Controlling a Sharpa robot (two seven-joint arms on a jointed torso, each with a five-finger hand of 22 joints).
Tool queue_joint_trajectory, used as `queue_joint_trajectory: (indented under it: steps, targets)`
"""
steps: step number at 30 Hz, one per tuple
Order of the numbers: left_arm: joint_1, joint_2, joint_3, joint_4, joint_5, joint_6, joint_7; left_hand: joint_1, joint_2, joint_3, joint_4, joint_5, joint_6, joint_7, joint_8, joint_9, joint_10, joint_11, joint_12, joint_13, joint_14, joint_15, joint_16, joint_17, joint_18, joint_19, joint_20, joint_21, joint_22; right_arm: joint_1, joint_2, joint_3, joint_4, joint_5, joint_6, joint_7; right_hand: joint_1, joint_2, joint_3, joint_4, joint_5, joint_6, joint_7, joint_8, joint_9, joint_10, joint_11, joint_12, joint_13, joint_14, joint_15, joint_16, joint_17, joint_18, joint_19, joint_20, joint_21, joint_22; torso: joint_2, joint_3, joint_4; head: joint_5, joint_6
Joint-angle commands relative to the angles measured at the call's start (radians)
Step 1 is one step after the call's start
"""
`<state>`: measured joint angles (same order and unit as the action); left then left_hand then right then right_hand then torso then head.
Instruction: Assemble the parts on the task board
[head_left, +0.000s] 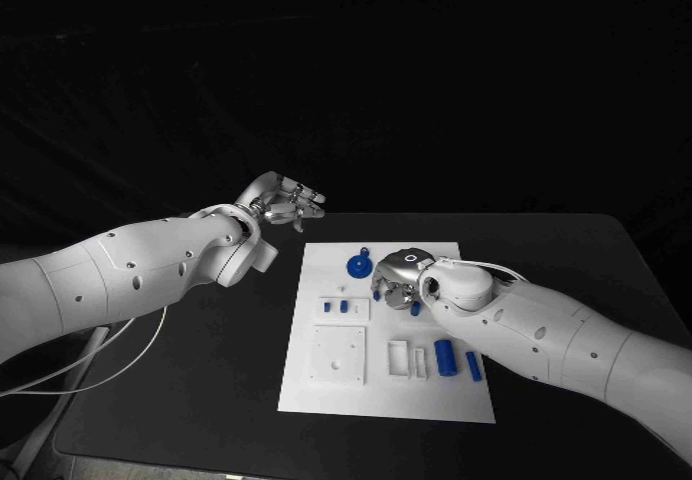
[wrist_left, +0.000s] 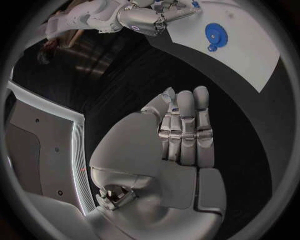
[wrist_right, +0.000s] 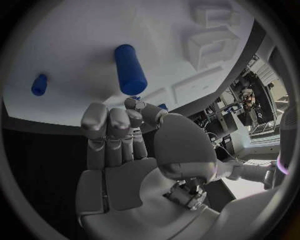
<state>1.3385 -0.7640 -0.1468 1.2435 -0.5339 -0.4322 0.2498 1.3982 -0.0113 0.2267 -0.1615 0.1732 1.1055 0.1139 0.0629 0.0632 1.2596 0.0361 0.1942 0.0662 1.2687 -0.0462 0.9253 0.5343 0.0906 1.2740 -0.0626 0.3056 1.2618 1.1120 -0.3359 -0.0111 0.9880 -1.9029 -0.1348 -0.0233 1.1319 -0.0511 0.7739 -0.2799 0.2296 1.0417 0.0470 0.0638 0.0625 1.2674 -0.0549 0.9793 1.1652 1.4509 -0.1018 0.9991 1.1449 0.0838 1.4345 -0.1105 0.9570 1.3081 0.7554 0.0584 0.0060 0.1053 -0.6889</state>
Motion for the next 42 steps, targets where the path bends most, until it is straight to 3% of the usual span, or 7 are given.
queue_joint_trajectory:
  steps: [1, 7, 10, 17, 18, 29, 42]
  targets:
    - [0.002, 0.000, 0.001, 0.004, 0.007, 0.012, 0.005, 0.000, -0.004, -0.001, 0.005, 0.003, -0.009, 0.001, 0.000, 0.000, -0.009, 0.000, 0.002, 0.000, 0.004, 0.006, -0.003, 0.001, 0.004, 0.010, 0.000, -0.003, 0.001, 0.000, -0.005, 0.000, 0.008, 0.009, -0.010, -0.009, 0.032, -0.007, -0.074, -0.002, 0.006, 0.005, 0.006, -0.002, -0.001, 0.009, 0.001, -0.004, 0.000, 0.007, 0.004, 0.005, 0.000, -0.011, 0.009, 0.000, -0.007, 0.106, 0.001, 0.0010, 0.0016, -0.002, -0.001]
    - [0.002, -0.001, 0.000, 0.003, 0.007, 0.012, 0.005, 0.002, -0.005, -0.001, 0.008, 0.003, -0.011, 0.001, 0.000, 0.000, -0.010, 0.000, 0.003, 0.000, 0.004, 0.006, -0.004, 0.001, 0.005, 0.011, 0.001, -0.007, 0.005, 0.000, -0.010, 0.001, 0.008, -0.005, -0.069, -0.031, 0.089, -0.024, -0.200, -0.003, -0.023, 0.039, 0.016, -0.002, -0.001, 0.017, 0.009, -0.001, 0.001, 0.008, 0.009, 0.003, -0.004, -0.011, 0.014, 0.006, -0.021, 0.106, 0.001, -0.0004, 0.0031, -0.004, -0.001]
    - [0.002, -0.001, 0.000, 0.003, 0.007, 0.013, 0.005, 0.002, -0.005, -0.001, 0.008, 0.003, -0.011, 0.001, 0.000, 0.000, -0.010, 0.000, 0.003, 0.000, 0.004, 0.006, -0.004, 0.001, 0.005, 0.011, 0.001, -0.007, 0.005, 0.000, -0.012, 0.001, 0.008, -0.008, -0.091, -0.038, 0.103, -0.032, -0.254, -0.003, -0.075, 0.067, 0.020, -0.002, 0.000, 0.020, 0.016, 0.005, 0.005, 0.009, 0.015, 0.002, -0.006, -0.010, 0.017, 0.010, -0.024, 0.106, 0.002, -0.0006, 0.0036, -0.004, -0.001]
    - [0.002, -0.001, 0.000, 0.001, 0.008, 0.014, 0.004, 0.002, -0.005, -0.001, 0.009, 0.002, -0.012, 0.001, 0.000, 0.000, -0.010, 0.000, 0.004, 0.000, 0.004, 0.007, -0.005, 0.002, 0.005, 0.011, 0.001, -0.008, 0.006, 0.000, -0.015, 0.001, 0.011, -0.009, -0.121, -0.031, 0.125, -0.017, -0.444, 0.000, -0.176, 0.150, 0.021, -0.001, 0.003, 0.025, 0.037, 0.018, 0.011, 0.010, 0.030, 0.005, -0.008, -0.004, 0.024, 0.027, -0.039, 0.106, 0.002, -0.0001, 0.0020, -0.003, -0.004]
    - [0.002, -0.001, 0.000, 0.000, 0.008, 0.015, 0.004, 0.002, -0.005, -0.001, 0.009, 0.002, -0.012, 0.001, 0.000, 0.000, -0.010, 0.000, 0.004, 0.000, 0.004, 0.007, -0.005, 0.002, 0.005, 0.011, 0.001, -0.008, 0.006, 0.000, -0.014, 0.001, 0.010, -0.005, -0.133, -0.027, 0.145, 0.005, -0.523, -0.001, -0.181, 0.145, 0.022, -0.001, 0.001, 0.025, 0.036, 0.016, 0.009, 0.009, 0.029, 0.004, -0.009, -0.003, 0.026, 0.027, -0.045, 0.106, 0.001, -0.0001, 0.0014, -0.003, -0.005]
    - [0.002, 0.005, 0.000, -0.006, 0.008, 0.018, 0.004, 0.002, -0.006, -0.001, 0.012, 0.001, -0.016, 0.002, 0.000, 0.000, -0.012, 0.001, 0.003, 0.000, 0.004, 0.007, -0.006, 0.002, 0.005, 0.013, 0.001, -0.012, 0.008, 0.000, -0.002, 0.000, 0.005, -0.001, -0.168, 0.010, 0.191, 0.010, -0.497, -0.007, -0.181, 0.090, 0.008, -0.002, 0.001, 0.040, 0.012, 0.040, 0.030, 0.010, 0.015, 0.007, -0.003, -0.011, 0.027, 0.015, -0.039, 0.109, 0.002, -0.0011, 0.0039, -0.005, -0.003]
    - [0.002, 0.009, -0.001, -0.006, 0.009, 0.035, 0.008, 0.003, -0.006, -0.001, 0.013, 0.001, -0.018, 0.003, 0.000, 0.000, -0.013, 0.001, 0.004, 0.000, 0.004, 0.007, -0.006, 0.002, 0.005, 0.013, 0.002, -0.013, 0.008, -0.003, 0.007, -0.003, -0.013, -0.048, -0.112, 0.051, 0.189, -0.037, -0.326, -0.003, -0.175, 0.090, -0.007, -0.002, 0.001, 0.039, 0.009, 0.103, 0.072, 0.001, 0.014, 0.019, 0.006, -0.018, 0.013, 0.013, -0.024, 0.110, 0.003, -0.0022, 0.0036, -0.001, -0.004]
